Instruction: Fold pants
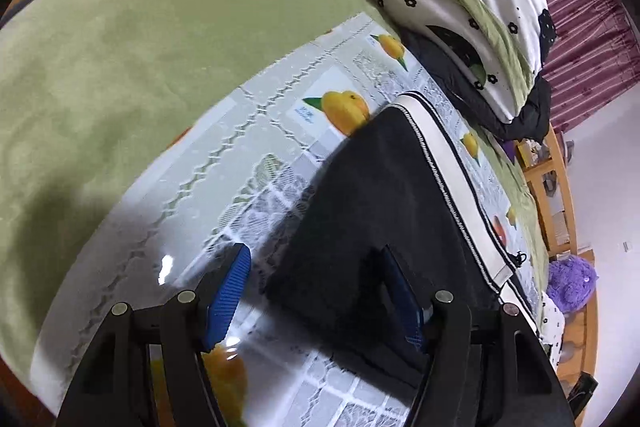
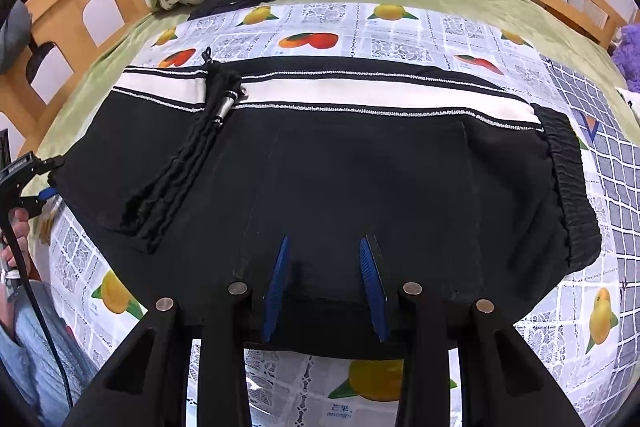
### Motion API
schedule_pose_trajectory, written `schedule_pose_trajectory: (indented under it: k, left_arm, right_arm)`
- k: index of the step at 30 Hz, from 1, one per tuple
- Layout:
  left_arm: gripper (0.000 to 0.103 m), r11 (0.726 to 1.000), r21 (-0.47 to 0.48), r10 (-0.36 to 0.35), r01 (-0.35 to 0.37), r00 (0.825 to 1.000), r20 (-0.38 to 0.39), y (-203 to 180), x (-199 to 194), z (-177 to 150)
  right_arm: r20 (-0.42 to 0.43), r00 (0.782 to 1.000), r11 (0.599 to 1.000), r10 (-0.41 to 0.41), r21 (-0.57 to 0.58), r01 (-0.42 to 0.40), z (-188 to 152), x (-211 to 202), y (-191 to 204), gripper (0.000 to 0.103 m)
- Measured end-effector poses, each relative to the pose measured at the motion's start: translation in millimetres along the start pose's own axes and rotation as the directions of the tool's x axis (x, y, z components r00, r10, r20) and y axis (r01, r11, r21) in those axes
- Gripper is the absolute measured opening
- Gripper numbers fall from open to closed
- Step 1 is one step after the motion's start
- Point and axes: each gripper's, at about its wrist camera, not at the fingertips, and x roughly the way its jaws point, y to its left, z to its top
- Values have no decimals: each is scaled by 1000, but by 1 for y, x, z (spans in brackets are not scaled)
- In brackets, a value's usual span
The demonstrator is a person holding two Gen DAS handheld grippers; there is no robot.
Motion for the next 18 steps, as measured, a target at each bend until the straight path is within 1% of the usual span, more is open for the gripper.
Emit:
schedule_pose_trajectory:
  k: [2,4,5,6,8,9,11,13,15,16,18]
  left_arm:
    - [47,999,-25,-23,22,1000,-18,1,5,0]
    - [38,1000,-9,-15,15,1000,-18,-2,4,-2]
    - [28,1000,11,-16,16,1000,-12,-5,2,-3]
    - [22,999,37,-14,14,1000,5,-9,-3,-3]
    - [18,995,95,-17,12,999,50,-24,-15,-6]
    - [17,991,135,-12,1,996,86,-38,-24,-9]
    - [16,979,206,-37,10,991,127,-64,-39,-12]
    - [15,956,287,-104,57,983,152,-100,-56,-19]
    - [14,921,374,-176,109,973,150,-140,-69,-30]
    - [14,898,416,-216,144,967,133,-160,-73,-38]
    - [13,858,460,-291,226,954,73,-193,-74,-57]
  right_arm:
    - [-7,1000,1000,2,3,-2,1,3,-1,36]
    - [-12,1000,1000,7,16,-7,4,4,-2,36]
    - [-12,1000,1000,11,24,-11,4,4,-2,36]
    - [-8,1000,999,17,30,-17,5,3,-2,36]
    - [2,1000,999,16,33,-16,5,-1,-2,36]
    - [7,1000,999,14,36,-14,5,-2,-2,36]
    - [20,1000,999,17,50,-18,5,-7,-3,36]
    - [37,999,997,31,73,-33,6,-13,-6,36]
    - [57,997,993,54,99,-59,5,-20,-11,36]
    - [67,996,991,63,111,-70,6,-24,-14,36]
    - [93,993,987,73,135,-85,4,-32,-21,36]
